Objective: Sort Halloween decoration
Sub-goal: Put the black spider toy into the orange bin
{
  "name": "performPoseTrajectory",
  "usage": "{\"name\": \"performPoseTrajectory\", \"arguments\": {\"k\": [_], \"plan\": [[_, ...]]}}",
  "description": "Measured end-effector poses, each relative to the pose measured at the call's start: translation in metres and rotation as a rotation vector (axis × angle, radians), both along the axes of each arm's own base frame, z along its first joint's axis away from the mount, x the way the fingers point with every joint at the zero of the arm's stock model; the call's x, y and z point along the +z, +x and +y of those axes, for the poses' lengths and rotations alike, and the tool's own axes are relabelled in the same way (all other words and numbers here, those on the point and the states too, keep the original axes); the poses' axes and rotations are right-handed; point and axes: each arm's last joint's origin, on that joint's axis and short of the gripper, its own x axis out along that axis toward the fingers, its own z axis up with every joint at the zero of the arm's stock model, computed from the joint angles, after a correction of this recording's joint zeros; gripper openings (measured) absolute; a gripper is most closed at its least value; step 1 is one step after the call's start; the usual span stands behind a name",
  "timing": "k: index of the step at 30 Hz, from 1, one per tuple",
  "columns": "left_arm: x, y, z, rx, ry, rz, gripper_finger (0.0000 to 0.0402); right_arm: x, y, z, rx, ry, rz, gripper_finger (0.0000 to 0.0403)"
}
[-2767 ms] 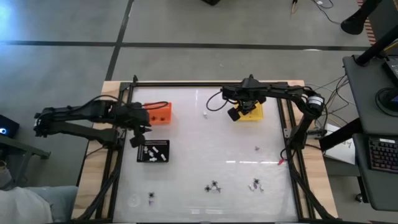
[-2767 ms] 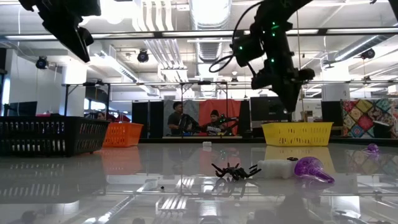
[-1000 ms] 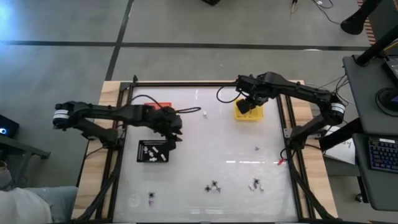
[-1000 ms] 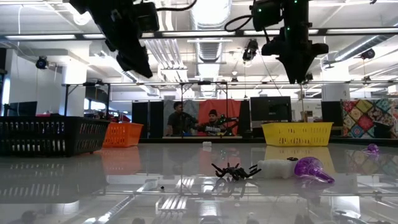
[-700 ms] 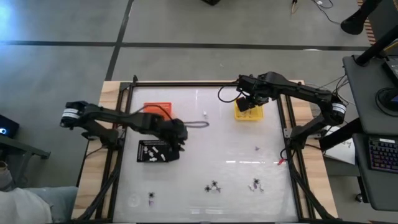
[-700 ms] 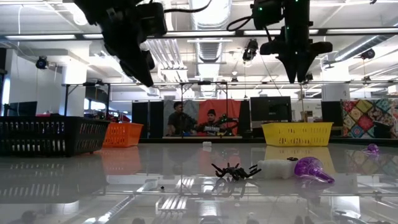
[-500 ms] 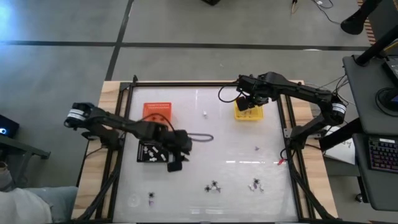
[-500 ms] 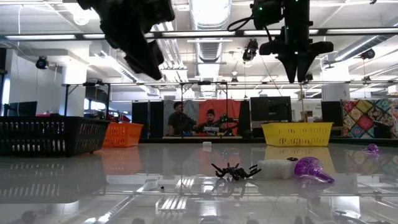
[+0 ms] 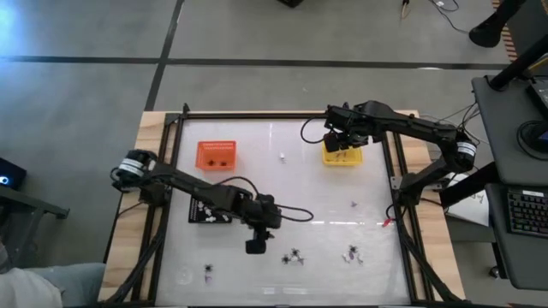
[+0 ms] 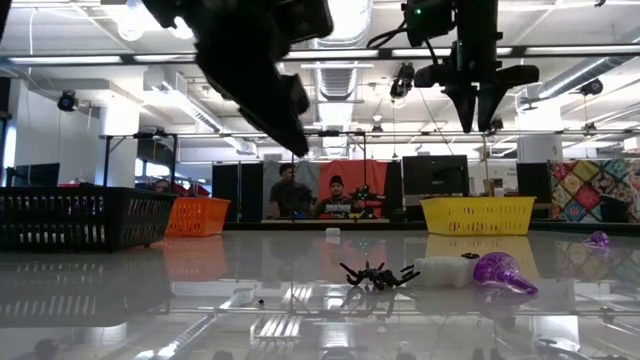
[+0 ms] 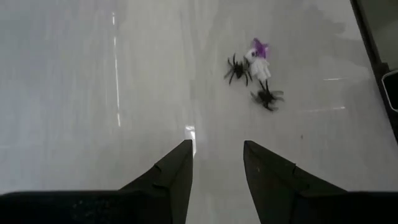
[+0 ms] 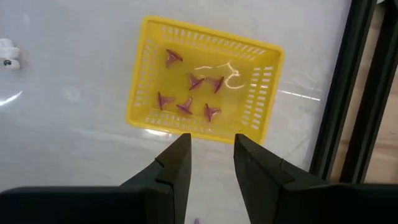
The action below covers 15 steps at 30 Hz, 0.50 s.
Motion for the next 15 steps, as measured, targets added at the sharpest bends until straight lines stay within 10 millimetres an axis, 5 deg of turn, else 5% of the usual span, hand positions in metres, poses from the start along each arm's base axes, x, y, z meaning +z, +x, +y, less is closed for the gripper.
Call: {"name": "performPoseTrajectory", "arguments": {"k": [15], "plan": [[-0.041, 0.036, -0.033, -0.104, 0.043, 0.037, 0.0125, -0.002, 0.002, 0.001, 0.003, 0.003, 0.007, 0.0109]]}}
